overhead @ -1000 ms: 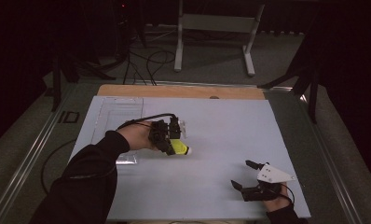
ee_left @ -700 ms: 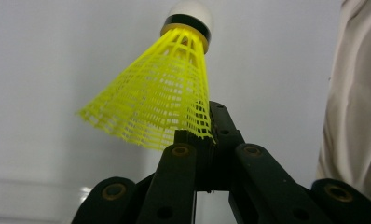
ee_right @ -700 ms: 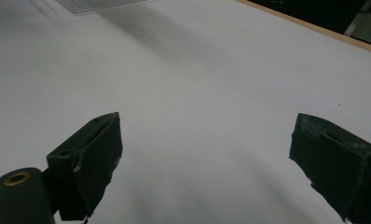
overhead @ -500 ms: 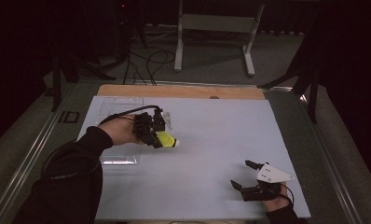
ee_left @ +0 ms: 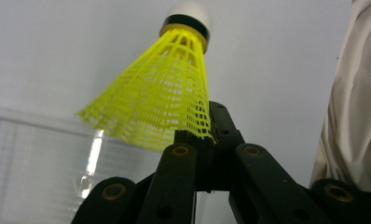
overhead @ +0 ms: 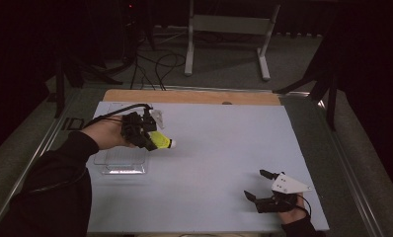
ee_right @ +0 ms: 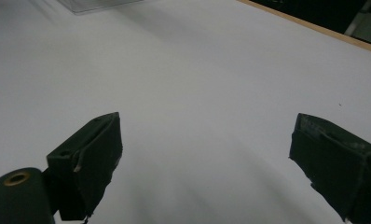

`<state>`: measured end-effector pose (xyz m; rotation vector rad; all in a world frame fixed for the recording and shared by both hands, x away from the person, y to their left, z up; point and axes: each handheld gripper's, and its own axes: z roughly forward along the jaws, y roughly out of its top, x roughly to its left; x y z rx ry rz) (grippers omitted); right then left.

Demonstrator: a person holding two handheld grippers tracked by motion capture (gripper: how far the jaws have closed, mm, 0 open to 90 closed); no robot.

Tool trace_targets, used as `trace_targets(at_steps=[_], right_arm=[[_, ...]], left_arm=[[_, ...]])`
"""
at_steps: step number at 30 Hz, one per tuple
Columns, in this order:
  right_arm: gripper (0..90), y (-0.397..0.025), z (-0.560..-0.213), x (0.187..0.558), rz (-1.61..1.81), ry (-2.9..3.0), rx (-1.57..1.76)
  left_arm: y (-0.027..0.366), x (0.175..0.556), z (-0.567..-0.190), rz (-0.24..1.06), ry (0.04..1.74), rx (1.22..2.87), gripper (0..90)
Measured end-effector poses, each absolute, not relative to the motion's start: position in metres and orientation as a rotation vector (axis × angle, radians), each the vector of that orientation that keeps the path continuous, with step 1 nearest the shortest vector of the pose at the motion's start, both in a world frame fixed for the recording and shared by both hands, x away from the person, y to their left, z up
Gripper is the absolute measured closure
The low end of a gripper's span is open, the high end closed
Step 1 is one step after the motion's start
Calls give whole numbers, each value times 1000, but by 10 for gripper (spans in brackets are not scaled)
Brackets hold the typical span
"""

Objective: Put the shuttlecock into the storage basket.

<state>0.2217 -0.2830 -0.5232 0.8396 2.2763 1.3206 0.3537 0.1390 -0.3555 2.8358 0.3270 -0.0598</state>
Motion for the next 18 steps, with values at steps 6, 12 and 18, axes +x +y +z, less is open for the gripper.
trace_targets(at_steps=[6,12,18], right_arm=[[92,-283,-524,222,1319,2272,843],[92,-283,-524,222,1314,2274,835],[92,-282,-525,223,1312,2274,832]], left_arm=[[157,353,-354,-54,374,2836,900],[176,353,-354,-54,414,2833,900],[196,351,-355,-53,460,2834,900]])
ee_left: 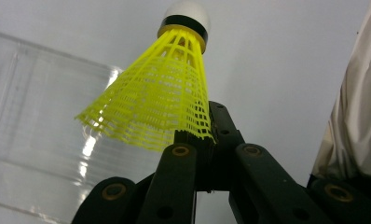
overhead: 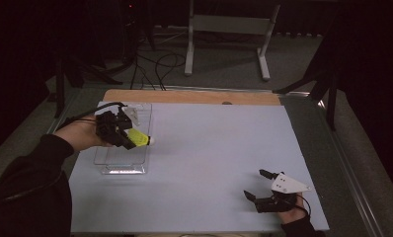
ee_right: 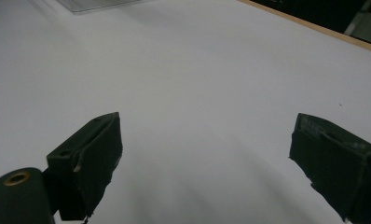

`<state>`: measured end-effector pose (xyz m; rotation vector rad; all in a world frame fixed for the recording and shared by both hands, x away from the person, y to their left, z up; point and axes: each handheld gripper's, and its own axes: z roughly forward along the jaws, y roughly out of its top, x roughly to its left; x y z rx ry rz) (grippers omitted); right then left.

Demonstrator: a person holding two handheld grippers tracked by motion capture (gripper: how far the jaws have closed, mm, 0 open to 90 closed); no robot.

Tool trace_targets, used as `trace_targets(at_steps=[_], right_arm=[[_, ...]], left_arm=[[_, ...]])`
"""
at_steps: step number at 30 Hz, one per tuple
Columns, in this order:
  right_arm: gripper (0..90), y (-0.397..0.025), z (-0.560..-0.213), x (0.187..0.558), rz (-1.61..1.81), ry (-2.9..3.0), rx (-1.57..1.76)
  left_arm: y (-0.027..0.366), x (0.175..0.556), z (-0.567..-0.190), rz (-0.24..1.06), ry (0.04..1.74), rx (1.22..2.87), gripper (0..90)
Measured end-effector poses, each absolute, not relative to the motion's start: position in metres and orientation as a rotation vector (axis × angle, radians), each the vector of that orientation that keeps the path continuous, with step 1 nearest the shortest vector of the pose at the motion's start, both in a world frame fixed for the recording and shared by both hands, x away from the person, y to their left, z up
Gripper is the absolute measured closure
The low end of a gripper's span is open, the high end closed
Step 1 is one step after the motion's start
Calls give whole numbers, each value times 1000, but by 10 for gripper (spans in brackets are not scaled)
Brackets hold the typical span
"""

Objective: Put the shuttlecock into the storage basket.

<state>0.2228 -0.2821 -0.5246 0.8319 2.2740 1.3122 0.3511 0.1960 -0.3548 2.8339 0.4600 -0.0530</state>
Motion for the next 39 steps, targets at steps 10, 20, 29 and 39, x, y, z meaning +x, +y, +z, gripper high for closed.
trace_targets(at_steps=[10,20,29,39], right_arm=[[92,-281,-525,223,1304,2276,839],[92,-281,-526,224,1295,2281,839],[92,-282,-526,224,1295,2280,839],[92,-282,-526,224,1298,2281,839]], left_arm=[[219,349,-360,-51,532,2820,900],[228,353,-383,-111,565,2822,900],[228,357,-405,-150,559,2836,900],[228,360,-421,-146,568,2838,900]])
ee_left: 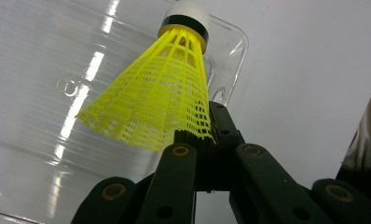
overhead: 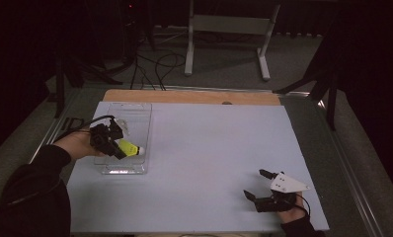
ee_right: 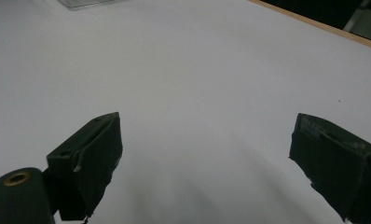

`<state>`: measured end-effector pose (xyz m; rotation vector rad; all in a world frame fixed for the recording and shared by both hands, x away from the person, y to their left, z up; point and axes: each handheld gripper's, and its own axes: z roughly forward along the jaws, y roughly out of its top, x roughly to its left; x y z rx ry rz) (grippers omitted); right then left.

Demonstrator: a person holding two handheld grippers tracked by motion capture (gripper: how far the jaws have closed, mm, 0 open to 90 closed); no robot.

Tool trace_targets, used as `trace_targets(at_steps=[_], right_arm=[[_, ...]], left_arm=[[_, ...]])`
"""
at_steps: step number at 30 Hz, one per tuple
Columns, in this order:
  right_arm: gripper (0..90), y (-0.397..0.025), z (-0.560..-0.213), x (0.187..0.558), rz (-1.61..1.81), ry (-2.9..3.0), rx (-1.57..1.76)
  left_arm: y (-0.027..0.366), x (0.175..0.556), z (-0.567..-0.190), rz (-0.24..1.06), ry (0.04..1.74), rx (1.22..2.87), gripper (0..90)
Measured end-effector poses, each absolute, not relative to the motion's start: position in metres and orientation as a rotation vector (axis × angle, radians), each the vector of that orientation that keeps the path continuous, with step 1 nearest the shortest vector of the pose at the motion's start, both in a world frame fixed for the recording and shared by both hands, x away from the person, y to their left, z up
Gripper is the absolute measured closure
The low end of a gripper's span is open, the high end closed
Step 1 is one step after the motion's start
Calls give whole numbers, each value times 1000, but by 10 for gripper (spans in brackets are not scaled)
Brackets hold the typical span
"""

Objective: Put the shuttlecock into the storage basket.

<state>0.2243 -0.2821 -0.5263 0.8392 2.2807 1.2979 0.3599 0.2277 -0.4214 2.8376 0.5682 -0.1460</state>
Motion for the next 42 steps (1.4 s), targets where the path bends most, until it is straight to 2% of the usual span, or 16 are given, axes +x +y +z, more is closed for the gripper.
trace_targets(at_steps=[20,23,25,29,34,36,39,42], right_arm=[[92,-283,-526,224,1296,2283,840],[92,-283,-526,224,1295,2281,839],[92,-283,-526,224,1299,2279,839],[92,-283,-526,224,1297,2278,837],[92,-283,-525,224,1296,2278,836],[93,-283,-525,224,1297,2280,838],[92,-283,-525,224,1296,2280,837],[92,-283,-526,224,1297,2281,839]], left_arm=[[224,365,-437,-204,655,2833,871],[225,368,-436,-211,740,2795,639],[225,369,-435,-203,773,2775,543],[223,368,-431,-179,778,2756,409],[221,368,-428,-138,802,2765,160],[220,367,-427,-126,787,2771,147],[218,367,-426,-126,772,2766,21],[217,368,-424,-121,779,2749,0]])
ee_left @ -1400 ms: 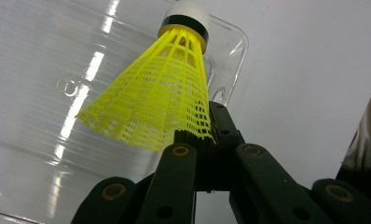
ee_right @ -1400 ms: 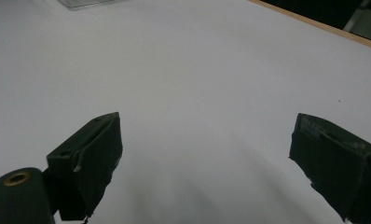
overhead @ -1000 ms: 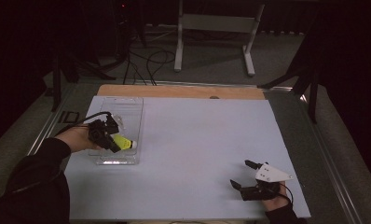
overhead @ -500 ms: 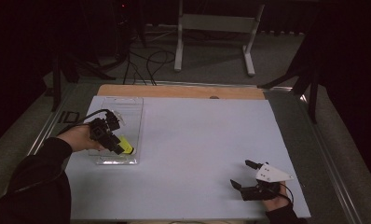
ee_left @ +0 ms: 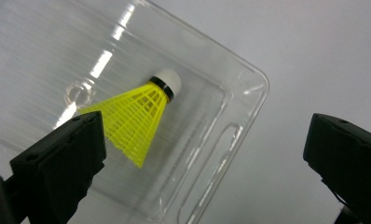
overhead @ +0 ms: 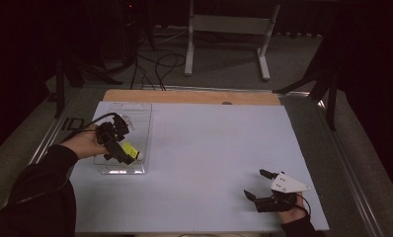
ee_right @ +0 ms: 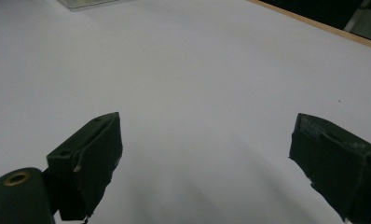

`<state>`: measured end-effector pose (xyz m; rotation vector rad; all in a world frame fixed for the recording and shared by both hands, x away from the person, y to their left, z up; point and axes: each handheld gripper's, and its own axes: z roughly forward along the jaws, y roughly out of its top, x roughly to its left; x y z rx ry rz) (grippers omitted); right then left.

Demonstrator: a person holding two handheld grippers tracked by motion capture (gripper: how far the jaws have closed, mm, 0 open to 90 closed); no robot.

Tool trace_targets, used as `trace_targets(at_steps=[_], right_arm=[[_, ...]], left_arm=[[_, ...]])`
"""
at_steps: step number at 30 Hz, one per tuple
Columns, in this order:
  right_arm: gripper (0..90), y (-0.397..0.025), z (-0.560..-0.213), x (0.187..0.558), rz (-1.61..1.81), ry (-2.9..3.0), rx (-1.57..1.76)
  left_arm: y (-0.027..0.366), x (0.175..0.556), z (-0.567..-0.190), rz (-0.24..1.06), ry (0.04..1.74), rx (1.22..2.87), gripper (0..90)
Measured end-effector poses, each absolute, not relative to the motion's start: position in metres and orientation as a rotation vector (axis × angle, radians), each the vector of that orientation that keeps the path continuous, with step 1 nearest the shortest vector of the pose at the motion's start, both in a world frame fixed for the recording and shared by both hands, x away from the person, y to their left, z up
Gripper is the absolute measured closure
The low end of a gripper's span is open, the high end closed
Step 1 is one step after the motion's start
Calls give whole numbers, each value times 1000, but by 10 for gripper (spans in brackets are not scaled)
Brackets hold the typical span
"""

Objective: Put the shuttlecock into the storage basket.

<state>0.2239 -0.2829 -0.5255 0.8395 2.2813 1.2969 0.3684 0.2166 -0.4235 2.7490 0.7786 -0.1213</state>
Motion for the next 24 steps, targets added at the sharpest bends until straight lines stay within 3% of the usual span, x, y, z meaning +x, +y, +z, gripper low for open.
trace_targets(at_steps=[13,24], right_arm=[[92,-284,-526,224,1301,2282,844],[92,-283,-526,225,1301,2282,845]], left_arm=[[197,367,-414,-12,714,2699,0],[167,369,-407,-19,690,2620,0]])
